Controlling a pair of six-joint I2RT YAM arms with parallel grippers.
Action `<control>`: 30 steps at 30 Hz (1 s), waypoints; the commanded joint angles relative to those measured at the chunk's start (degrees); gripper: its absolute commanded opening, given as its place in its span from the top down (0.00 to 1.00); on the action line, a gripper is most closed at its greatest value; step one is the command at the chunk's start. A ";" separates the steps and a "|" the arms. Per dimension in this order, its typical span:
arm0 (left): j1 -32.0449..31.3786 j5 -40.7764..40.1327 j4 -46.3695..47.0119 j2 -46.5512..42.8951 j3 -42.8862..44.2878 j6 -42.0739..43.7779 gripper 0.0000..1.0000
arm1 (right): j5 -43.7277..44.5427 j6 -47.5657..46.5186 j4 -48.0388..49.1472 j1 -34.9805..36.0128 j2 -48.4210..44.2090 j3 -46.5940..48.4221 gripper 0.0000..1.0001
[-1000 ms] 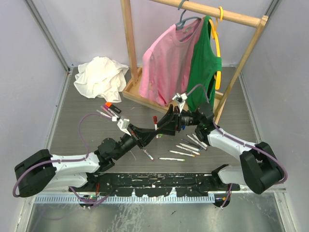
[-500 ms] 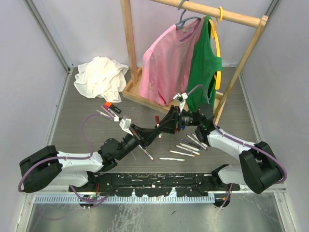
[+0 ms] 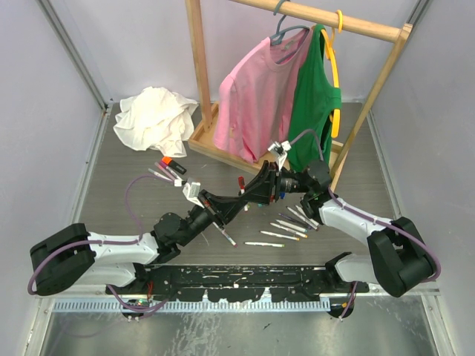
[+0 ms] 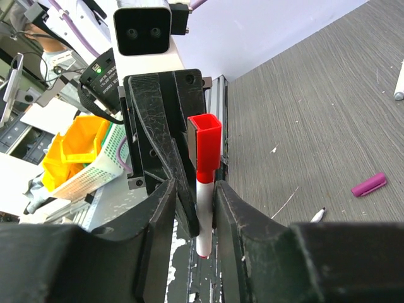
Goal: Open the pen caps
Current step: Pick up the pen from the center of the board, then open the pen cap from the pen.
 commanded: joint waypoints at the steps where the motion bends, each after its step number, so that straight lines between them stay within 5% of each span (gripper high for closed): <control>1: -0.26 -1.43 4.60 -0.76 0.80 0.52 1.00 | 0.65 1.75 4.98 -0.55 -1.03 -0.02 0.62; 9: -0.30 -1.03 4.57 -0.70 1.01 0.27 1.00 | 0.61 2.00 5.38 -0.52 -0.53 -0.11 0.72; 17: -0.25 -0.43 4.58 -0.32 1.32 0.06 1.00 | 0.38 1.57 4.62 -0.48 -0.17 -0.05 0.98; 21: -0.25 0.01 4.00 -0.32 1.53 0.08 0.98 | 0.12 -0.17 2.30 -0.41 -0.37 0.38 0.99; 30: -0.25 0.42 -8.44 -10.04 0.44 2.19 0.25 | -1.07 -10.32 -9.92 -0.55 -1.58 3.45 0.99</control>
